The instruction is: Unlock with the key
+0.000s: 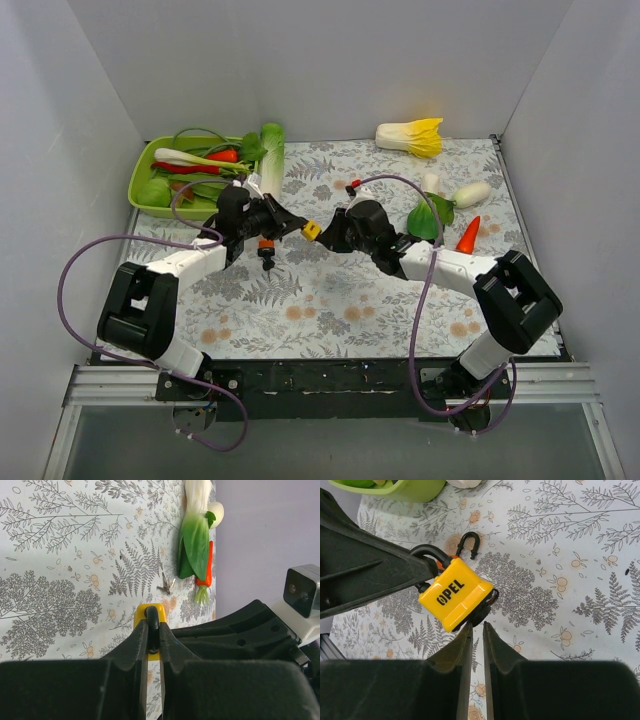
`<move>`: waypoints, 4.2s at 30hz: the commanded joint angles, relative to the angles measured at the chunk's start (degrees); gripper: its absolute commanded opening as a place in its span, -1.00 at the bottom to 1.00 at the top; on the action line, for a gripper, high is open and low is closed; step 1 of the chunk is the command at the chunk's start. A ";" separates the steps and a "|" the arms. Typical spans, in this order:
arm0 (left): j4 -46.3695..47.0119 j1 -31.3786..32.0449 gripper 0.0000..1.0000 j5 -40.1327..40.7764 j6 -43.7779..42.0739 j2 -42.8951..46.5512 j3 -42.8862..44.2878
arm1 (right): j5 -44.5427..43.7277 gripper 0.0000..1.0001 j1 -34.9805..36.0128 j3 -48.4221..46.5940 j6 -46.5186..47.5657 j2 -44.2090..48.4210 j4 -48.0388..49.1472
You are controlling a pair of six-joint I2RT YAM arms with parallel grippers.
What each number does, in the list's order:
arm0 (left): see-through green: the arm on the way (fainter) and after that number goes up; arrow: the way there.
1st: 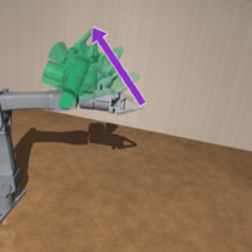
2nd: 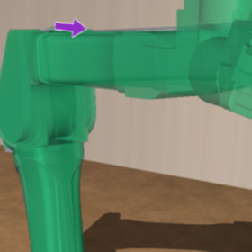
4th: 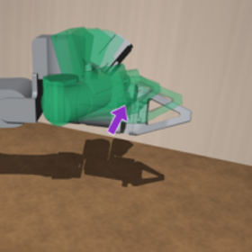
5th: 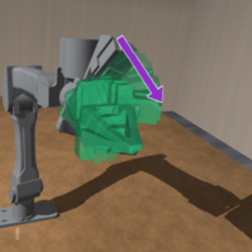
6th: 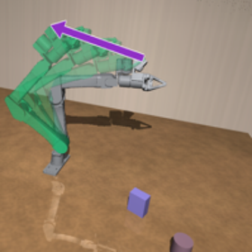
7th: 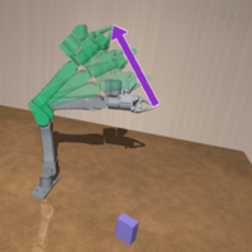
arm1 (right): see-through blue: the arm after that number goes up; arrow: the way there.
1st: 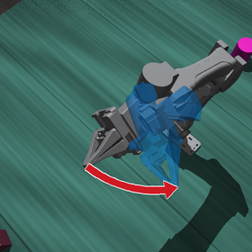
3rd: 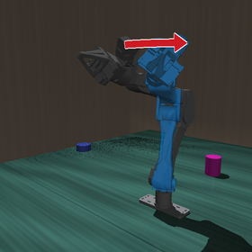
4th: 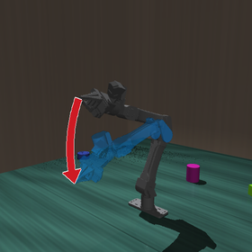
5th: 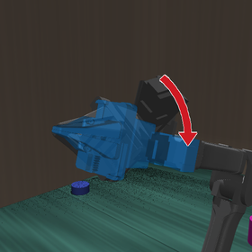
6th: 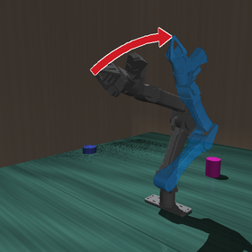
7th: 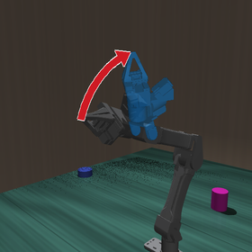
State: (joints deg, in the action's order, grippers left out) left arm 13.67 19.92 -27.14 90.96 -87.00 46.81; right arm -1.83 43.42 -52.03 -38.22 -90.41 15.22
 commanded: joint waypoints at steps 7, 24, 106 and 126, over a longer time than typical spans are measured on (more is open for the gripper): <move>0.66 0.29 -1.00 -0.03 -1.22 6.14 1.53 | -8.54 -0.64 -1.23 0.08 0.60 -1.61 -0.63; 0.47 -3.75 -1.00 -22.31 -6.41 -3.60 9.18 | 16.85 0.28 -11.07 2.99 8.06 10.78 2.01; -4.36 -5.68 -1.00 -35.00 -6.32 -15.04 13.84 | 9.55 -0.36 -3.52 -5.71 27.58 -0.20 -4.50; -8.04 -5.68 -1.00 -35.62 -9.22 -16.89 15.51 | 19.84 -0.48 -3.43 -4.92 28.37 -1.52 -9.77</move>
State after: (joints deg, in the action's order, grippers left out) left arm 5.91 14.00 -60.73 82.78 -104.68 59.79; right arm 16.16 39.77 -56.03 -8.97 -91.07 4.84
